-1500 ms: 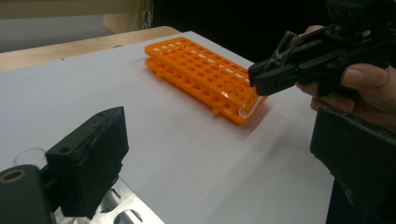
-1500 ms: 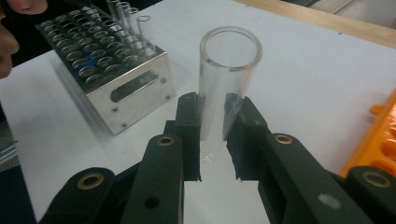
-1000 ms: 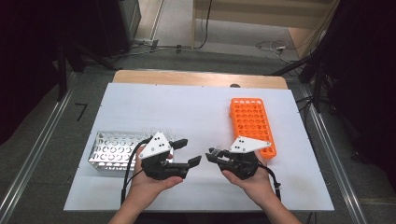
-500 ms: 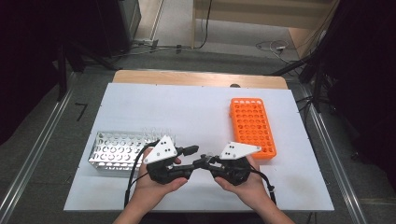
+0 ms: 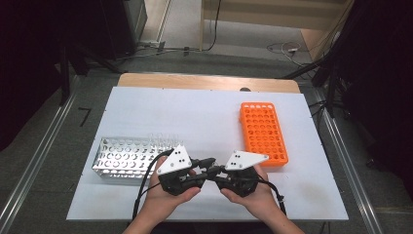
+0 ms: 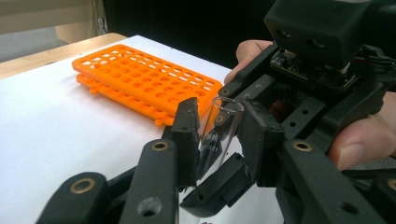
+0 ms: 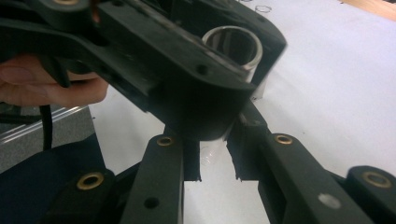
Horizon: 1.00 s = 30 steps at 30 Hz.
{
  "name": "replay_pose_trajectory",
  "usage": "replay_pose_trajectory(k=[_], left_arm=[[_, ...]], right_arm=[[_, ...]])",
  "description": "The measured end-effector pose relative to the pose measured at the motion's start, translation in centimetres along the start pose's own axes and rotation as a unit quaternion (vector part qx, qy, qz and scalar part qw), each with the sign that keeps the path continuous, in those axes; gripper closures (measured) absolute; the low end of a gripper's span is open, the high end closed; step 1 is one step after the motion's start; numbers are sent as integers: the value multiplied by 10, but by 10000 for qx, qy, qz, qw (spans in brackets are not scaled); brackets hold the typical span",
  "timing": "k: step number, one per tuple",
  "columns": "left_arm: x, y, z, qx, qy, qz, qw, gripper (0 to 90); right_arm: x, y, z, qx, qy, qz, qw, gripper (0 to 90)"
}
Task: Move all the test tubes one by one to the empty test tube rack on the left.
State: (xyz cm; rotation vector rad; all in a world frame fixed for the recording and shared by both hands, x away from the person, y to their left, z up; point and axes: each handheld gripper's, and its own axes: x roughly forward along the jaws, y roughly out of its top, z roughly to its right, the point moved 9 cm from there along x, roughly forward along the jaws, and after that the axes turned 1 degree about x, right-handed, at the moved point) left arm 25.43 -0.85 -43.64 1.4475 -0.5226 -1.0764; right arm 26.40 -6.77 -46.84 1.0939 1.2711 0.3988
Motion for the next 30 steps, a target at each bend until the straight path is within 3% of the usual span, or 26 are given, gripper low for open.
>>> replay_pose_trajectory(k=[13,24,27,30], left_arm=[[0,1,-1,126,101,19,9999,735],[-1,1,-4,108,193,43,9997,756],[-2,1,-4,90,189,44,9998,757],[-3,2,-6,86,203,72,9997,757]], right_arm=[[0,0,-2,12,85,-13,10000,733],[0,1,-2,33,111,-2,9999,711],[-1,2,-2,36,111,44,9999,644],[-3,3,0,22,71,110,9999,489]])
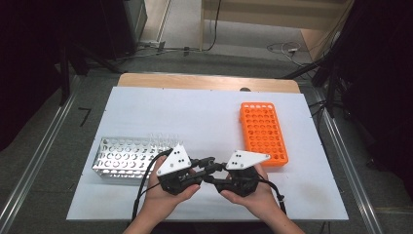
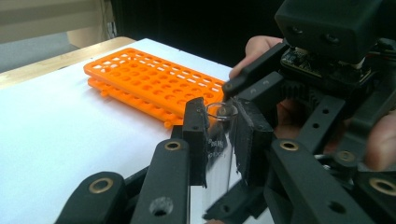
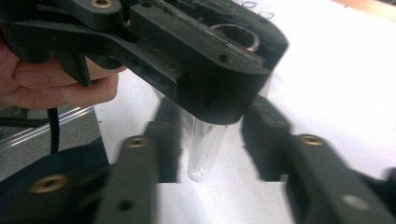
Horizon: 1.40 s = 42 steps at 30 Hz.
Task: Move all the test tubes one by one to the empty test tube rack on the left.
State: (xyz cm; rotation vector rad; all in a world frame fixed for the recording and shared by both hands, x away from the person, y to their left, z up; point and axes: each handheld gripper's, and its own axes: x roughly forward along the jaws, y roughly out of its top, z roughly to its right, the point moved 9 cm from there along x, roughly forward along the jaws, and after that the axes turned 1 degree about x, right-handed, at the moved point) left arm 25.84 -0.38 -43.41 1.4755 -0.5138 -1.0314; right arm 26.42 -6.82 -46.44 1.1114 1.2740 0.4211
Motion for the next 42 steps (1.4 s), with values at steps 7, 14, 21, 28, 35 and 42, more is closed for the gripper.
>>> replay_pose_trajectory(k=[7,14,21,28,35,42], left_arm=[[-3,4,-9,-72,62,56,9999,757],[-13,10,-25,-129,221,148,9996,757],[-28,14,-45,-209,492,233,9983,757],[-44,18,-64,-295,720,351,9964,757],[-60,21,-84,-355,978,438,9936,757],[-77,21,-103,-433,1245,525,9899,757]], right_arm=[[-3,-2,2,33,56,-28,10000,177],[-15,-4,13,161,-92,120,9998,1],[-32,-11,35,338,-269,277,9987,0],[-49,-20,52,470,-451,339,9973,0],[-64,-30,66,541,-679,349,9956,0],[-83,-39,76,696,-840,424,9931,0]])
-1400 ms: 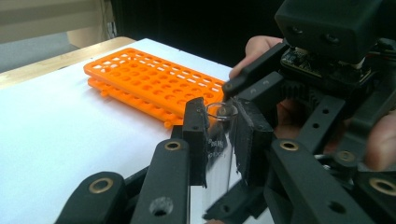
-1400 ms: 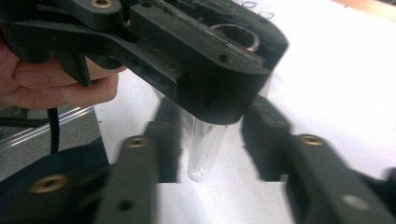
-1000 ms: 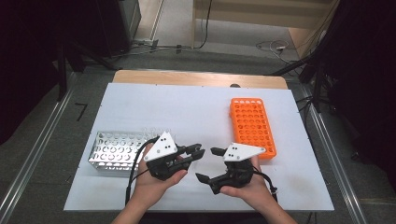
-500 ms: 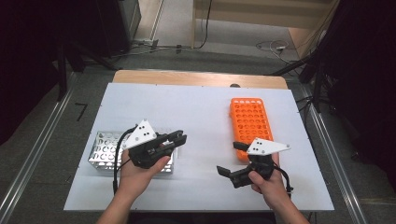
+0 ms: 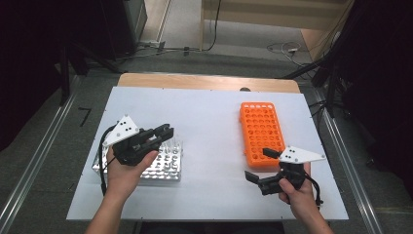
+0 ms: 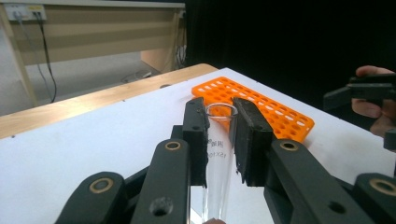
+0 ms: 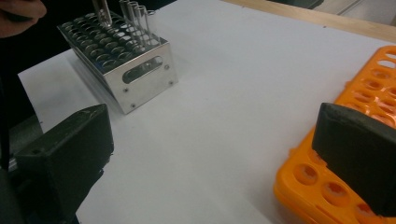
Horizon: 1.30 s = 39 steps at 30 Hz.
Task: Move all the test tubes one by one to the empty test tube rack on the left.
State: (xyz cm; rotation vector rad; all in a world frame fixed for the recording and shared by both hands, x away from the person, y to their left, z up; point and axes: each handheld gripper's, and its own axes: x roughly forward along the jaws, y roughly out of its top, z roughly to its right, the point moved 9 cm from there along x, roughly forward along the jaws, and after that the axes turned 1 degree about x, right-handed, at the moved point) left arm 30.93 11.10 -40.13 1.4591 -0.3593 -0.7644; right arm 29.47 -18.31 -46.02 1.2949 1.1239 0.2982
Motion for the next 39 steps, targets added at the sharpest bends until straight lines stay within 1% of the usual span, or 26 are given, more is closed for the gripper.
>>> replay_pose_trajectory(k=[8,13,16,17,20,25,27,32,39], left_arm=[[-8,-1,-21,-53,253,26,9997,757],[-15,-2,-33,-154,395,87,9991,757],[-18,-1,-39,-170,471,106,9987,758],[-19,-1,-41,-176,504,114,9985,757],[-20,-4,-48,-179,589,82,9981,758],[-21,-10,-59,-186,713,20,9973,758],[-21,-11,-64,-232,755,29,9969,757],[-24,-13,-73,-303,856,67,9958,757],[-25,-18,-83,-372,969,92,9946,757]], right_arm=[[-17,-12,18,85,-235,-2,9997,0],[-26,-18,30,205,-381,24,9991,0],[-30,-18,37,258,-461,53,9986,0],[-31,-18,39,255,-473,90,9985,0],[-33,-20,45,292,-533,78,9981,0],[-35,-26,59,340,-692,52,9970,0],[-35,-29,63,389,-718,28,9967,0],[-36,-30,66,419,-730,36,9964,0],[-37,-30,67,436,-742,29,9963,0]])
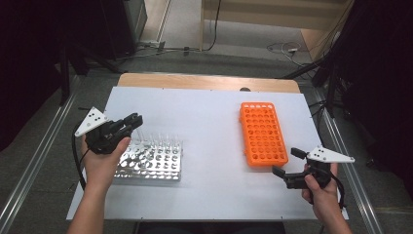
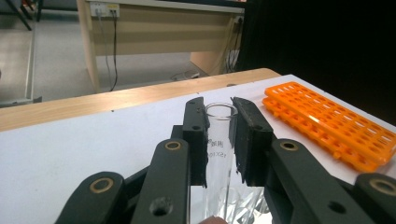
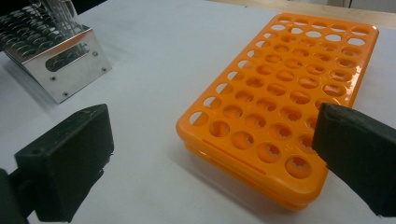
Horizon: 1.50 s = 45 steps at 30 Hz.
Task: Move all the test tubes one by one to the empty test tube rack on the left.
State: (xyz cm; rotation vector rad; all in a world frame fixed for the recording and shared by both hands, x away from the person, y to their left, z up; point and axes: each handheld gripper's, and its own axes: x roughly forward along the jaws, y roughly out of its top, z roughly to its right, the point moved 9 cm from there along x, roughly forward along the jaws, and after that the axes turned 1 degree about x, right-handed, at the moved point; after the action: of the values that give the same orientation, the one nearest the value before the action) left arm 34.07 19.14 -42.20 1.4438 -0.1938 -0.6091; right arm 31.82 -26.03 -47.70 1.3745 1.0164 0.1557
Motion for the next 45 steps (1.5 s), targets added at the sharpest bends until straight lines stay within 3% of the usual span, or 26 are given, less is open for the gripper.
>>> replay_pose_trajectory(k=[19,31,36,45], left_arm=[[17,-22,-8,-165,74,-150,9997,758],[20,-35,-6,-46,160,-352,9992,757],[20,-42,-4,73,210,-574,9981,757],[16,-47,-2,94,241,-676,9974,754]], right_arm=[[-1,0,2,45,-13,33,10000,0],[0,0,4,48,-41,14,10000,0],[0,0,4,62,-31,-1,10000,0],[2,1,4,46,4,10,10000,0]])
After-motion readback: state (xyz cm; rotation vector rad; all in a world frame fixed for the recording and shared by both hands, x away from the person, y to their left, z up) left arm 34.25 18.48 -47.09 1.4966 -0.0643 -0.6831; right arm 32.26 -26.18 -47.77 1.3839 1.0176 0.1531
